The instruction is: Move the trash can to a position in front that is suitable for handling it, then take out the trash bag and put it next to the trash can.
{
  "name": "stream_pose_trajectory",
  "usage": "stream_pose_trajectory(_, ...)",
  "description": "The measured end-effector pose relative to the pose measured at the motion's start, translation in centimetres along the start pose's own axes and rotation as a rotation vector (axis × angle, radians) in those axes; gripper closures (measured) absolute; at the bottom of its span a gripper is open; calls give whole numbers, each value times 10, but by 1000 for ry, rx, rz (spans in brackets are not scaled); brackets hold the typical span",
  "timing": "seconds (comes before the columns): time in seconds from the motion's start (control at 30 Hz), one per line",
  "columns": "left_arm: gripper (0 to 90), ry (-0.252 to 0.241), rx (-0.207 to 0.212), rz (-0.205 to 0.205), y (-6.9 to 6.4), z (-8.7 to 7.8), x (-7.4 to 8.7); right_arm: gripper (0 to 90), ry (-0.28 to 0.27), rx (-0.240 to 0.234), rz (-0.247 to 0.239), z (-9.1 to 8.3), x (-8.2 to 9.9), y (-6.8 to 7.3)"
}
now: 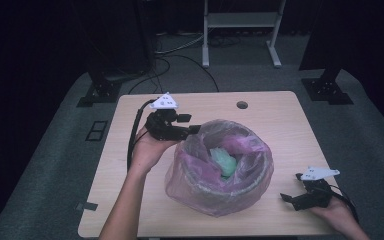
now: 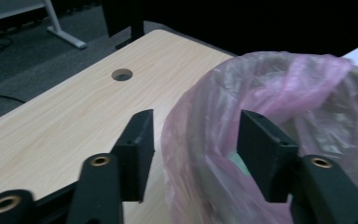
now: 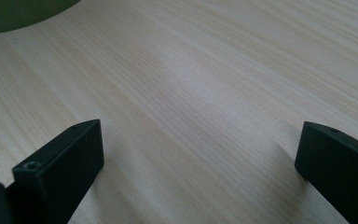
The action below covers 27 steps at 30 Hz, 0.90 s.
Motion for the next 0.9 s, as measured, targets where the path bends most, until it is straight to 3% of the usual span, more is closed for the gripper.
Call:
stream_pose_trajectory(0.2, 360, -9, -6, -10, -5, -19, 9, 0, 0, 0, -1, 0, 0, 0)
stream_pose_trajectory(0.43, 261, -43, -11, -32, -17, -49, 32, 0, 0, 0, 0, 0, 0, 0)
stream_pose_trajectory(0.67, 221, -44, 3, -45, -24, -60, 48, 0, 0, 0, 0, 0, 0, 0)
stream_pose_trajectory(0.9, 192, -59, 3, -23, -32, -70, 55, 0, 1, -2, -3, 0, 0, -1)
Point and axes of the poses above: each handheld gripper's, and its own axes: z roughly forward along the jaws, x roughly out of its underside, y roughly to its left, the point moved 5 cm from there along z, roughly forward along the jaws, and after that the axes turned 5 degrees about z, right-handed, at the moved point
